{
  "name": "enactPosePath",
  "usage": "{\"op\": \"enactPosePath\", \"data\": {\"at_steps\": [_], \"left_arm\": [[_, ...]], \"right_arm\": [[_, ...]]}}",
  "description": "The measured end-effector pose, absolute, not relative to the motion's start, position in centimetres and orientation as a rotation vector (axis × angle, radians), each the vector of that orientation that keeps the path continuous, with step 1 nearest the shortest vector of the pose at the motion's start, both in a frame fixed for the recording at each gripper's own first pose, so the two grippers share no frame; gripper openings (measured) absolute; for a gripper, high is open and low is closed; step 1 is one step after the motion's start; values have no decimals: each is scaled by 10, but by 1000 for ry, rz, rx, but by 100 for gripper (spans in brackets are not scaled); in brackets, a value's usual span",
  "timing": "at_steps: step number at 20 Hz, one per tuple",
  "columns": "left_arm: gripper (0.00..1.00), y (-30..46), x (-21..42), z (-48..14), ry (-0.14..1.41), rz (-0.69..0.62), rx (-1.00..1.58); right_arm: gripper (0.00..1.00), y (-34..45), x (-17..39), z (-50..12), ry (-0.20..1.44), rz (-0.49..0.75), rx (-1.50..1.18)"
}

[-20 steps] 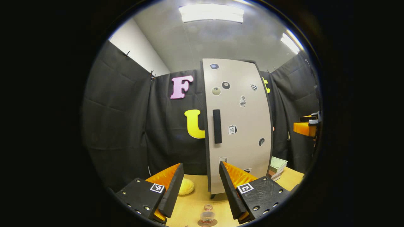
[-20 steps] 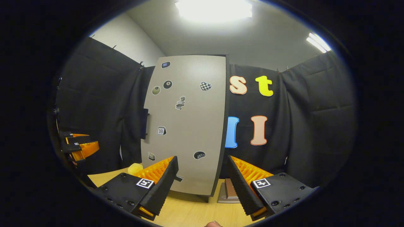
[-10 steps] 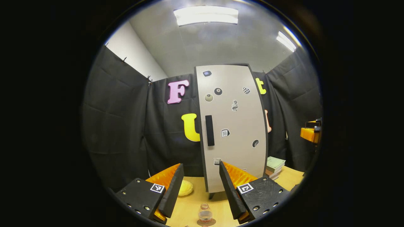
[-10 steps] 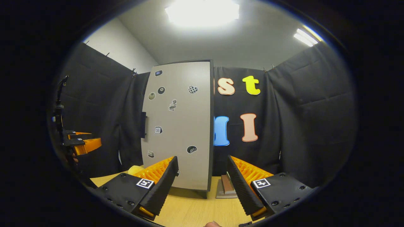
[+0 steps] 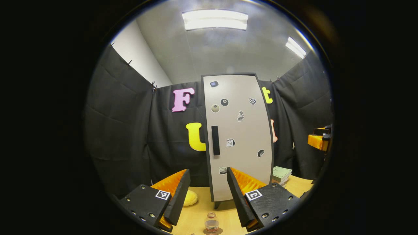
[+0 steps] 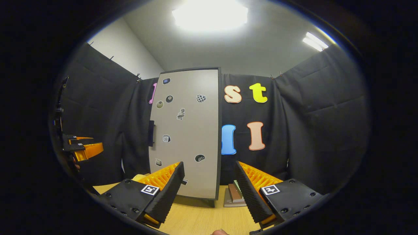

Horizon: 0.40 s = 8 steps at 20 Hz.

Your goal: Open the cabinet door with the right hand, grasp the bottle in the cabinet with the left hand and place it on the coaster, then close the cabinet door with the right hand.

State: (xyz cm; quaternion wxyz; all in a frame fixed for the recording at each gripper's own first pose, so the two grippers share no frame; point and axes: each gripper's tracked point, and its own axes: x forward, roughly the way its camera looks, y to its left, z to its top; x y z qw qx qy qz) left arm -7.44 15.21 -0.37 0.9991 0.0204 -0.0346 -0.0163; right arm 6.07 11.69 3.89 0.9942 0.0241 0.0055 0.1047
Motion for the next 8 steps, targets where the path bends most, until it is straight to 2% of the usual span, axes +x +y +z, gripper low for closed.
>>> {"op": "enactPosePath", "data": {"at_steps": [8], "left_arm": [[65, 165, -82, -12, -45, -26, 18]], "right_arm": [[98, 124, 55, 37, 35, 202, 53]]}}
